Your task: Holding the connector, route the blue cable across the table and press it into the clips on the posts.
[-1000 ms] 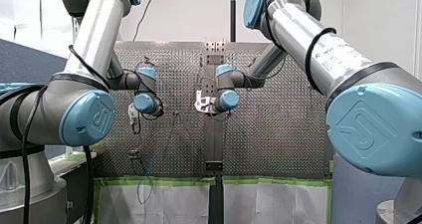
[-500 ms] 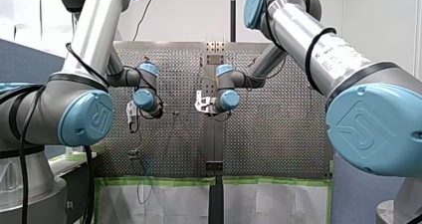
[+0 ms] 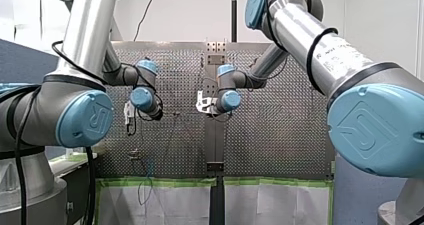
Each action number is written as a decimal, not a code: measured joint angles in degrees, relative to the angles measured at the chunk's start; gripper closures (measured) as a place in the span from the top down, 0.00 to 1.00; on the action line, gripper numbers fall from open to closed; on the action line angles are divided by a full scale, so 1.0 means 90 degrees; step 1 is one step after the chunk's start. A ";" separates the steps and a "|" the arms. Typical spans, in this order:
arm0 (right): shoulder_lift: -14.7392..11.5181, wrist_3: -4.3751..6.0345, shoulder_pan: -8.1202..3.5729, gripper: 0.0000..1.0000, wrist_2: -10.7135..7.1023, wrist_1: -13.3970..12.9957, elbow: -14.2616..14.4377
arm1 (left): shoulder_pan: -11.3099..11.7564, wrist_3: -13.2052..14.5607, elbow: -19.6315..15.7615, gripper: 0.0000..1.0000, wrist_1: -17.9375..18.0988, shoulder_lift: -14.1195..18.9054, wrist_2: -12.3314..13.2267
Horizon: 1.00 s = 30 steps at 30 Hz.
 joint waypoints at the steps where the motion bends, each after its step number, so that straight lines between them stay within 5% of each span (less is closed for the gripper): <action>1: -0.0001 -0.0001 -0.0007 0.00 -0.0001 0.0003 0.0000 | -0.0033 0.0004 -0.0056 1.00 0.0010 0.0002 -0.0003; 16: 0.0000 -0.0005 -0.0088 0.00 -0.0005 0.0048 0.0002 | -0.0842 -0.0342 -0.0080 1.00 0.0621 0.0006 -0.0352; 21: 0.0000 -0.0049 -0.0092 0.00 -0.0001 0.0112 0.0004 | -0.0730 -0.0428 -0.0028 1.00 0.0731 0.0006 -0.0529; 30: -0.0001 -0.0034 -0.0104 0.00 0.0004 0.0099 0.0000 | -0.0731 -0.0458 -0.0016 1.00 0.0657 0.0005 -0.0252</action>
